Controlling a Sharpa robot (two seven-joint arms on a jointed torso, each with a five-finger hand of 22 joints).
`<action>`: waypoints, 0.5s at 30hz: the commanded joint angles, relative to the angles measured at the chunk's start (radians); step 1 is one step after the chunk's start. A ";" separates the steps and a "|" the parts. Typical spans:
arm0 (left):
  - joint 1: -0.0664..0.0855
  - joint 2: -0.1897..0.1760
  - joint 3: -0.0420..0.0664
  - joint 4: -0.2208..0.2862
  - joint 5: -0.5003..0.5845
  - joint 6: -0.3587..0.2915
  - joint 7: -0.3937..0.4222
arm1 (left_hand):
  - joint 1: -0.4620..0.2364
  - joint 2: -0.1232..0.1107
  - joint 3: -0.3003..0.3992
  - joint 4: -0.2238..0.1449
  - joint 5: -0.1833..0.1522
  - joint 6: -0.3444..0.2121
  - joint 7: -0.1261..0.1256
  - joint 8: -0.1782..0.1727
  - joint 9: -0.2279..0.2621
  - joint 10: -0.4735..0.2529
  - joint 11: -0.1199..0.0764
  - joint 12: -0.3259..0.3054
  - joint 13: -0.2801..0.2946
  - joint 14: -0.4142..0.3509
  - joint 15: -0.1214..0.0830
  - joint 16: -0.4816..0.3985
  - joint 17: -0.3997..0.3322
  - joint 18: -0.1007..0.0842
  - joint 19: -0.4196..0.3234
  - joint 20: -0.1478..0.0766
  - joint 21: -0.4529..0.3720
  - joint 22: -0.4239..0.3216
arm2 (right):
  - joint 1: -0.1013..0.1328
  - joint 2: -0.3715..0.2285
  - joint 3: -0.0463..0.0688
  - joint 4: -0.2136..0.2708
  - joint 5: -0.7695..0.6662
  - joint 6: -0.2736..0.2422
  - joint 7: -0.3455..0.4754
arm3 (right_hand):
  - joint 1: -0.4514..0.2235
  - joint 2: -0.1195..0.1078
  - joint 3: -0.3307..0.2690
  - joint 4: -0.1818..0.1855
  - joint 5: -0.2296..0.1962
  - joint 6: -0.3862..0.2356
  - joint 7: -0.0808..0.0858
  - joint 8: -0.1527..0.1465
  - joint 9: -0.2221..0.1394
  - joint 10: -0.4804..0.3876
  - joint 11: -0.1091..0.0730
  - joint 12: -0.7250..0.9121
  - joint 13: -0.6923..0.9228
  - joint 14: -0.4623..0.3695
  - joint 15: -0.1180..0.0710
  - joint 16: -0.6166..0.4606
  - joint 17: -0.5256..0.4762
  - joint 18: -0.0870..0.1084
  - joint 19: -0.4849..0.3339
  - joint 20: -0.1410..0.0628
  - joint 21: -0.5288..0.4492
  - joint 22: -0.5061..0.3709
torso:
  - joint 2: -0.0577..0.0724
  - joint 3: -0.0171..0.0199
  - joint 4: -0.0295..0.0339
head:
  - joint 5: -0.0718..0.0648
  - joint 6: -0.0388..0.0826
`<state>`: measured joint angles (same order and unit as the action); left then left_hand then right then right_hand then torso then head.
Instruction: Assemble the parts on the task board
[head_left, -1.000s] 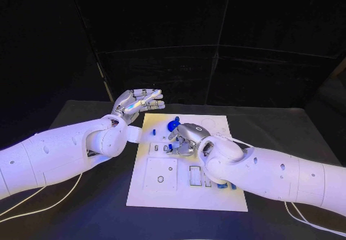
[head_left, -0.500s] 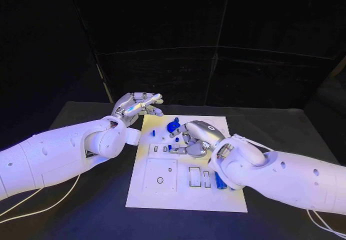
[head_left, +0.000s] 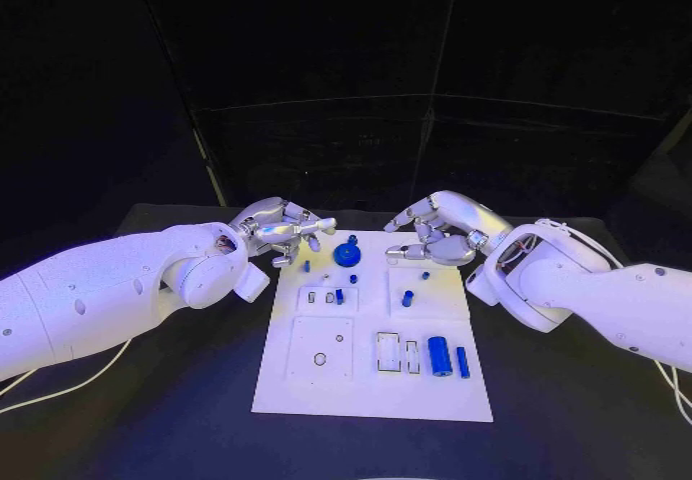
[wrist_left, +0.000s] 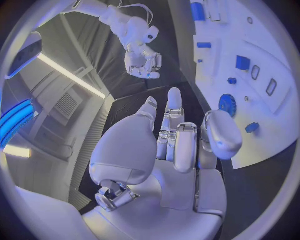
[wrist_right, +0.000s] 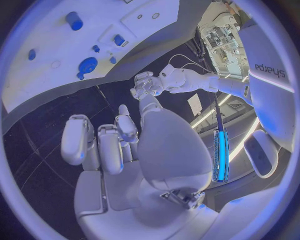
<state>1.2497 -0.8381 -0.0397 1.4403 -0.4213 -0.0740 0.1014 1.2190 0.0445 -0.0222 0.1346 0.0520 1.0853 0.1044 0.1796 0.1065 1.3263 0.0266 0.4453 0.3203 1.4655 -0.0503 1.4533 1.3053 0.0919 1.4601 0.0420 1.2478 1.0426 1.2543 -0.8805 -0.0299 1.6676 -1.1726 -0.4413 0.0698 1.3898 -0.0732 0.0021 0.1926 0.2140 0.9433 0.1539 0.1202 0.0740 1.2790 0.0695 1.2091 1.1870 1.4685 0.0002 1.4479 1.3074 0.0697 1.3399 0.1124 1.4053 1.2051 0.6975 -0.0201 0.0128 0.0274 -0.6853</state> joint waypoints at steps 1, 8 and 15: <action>0.011 0.005 0.001 0.014 -0.315 0.096 -0.233 | -0.015 0.014 -0.031 0.014 -0.009 -0.023 0.006 0.018 0.016 -0.081 0.005 0.069 0.074 0.066 0.010 0.024 0.117 -0.025 0.011 0.004 0.081 0.114 | 0.012 -0.008 0.000 -0.025 0.178 0.039 0.029 | 0.005 0.014 -0.008 -0.003 0.024 0.006 0.001 0.005 0.000 0.003 -0.001 -0.001 -0.005 0.054 -0.006 -0.010 0.054 0.011 -0.006 -0.007 -0.008 -0.009 | -0.013 0.0045 -0.0008 | 0.003 -0.004; 0.032 0.043 -0.005 0.012 -0.480 0.128 -0.418 | -0.048 0.034 -0.101 0.055 -0.004 -0.022 -0.020 0.140 0.093 -0.069 -0.020 0.438 0.409 0.105 -0.013 0.118 0.266 -0.059 0.066 0.001 0.228 0.350 | 0.022 -0.008 0.001 -0.069 0.248 0.045 0.015 | 0.008 0.018 -0.010 -0.003 0.036 0.006 0.001 0.005 -0.001 0.004 -0.001 -0.001 -0.005 0.054 -0.006 -0.011 0.053 0.011 -0.006 -0.008 -0.009 -0.011 | -0.025 0.0089 -0.0016 | 0.003 -0.010; 0.064 0.118 -0.049 -0.016 -0.578 0.166 -0.558 | -0.079 0.054 -0.155 0.084 -0.005 -0.071 -0.038 0.271 0.199 -0.028 -0.034 0.722 0.713 0.105 -0.023 0.118 0.266 -0.065 0.071 -0.010 0.251 0.387 | 0.025 0.005 0.001 -0.106 0.261 0.049 -0.001 | 0.008 0.019 -0.015 -0.003 0.045 0.005 0.001 0.006 -0.002 0.004 -0.001 -0.002 -0.007 0.054 -0.007 -0.013 0.051 0.011 -0.006 -0.008 -0.011 -0.012 | -0.033 0.0105 -0.0026 | 0.006 -0.018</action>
<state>1.3095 -0.7264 -0.0875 1.4293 -0.8898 0.0400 -0.3403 1.1470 0.0999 -0.1724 0.2174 0.0464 1.0200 0.0669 0.4429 0.2983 1.2995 -0.0076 1.1606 1.0266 1.4652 -0.0679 1.5678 1.3080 0.0377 1.4637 0.0393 1.4953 1.3081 1.2769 -0.8769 -0.0298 1.5664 -0.9504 -0.4069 0.0736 1.4003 -0.0626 -0.0072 0.1882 0.2554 0.9433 0.1539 0.1201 0.0734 1.2791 0.0695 1.2089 1.1809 1.4685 0.0002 1.4421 1.3074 0.0697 1.3363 0.1087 1.4008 1.1936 0.6698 -0.0107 0.0110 0.0330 -0.7014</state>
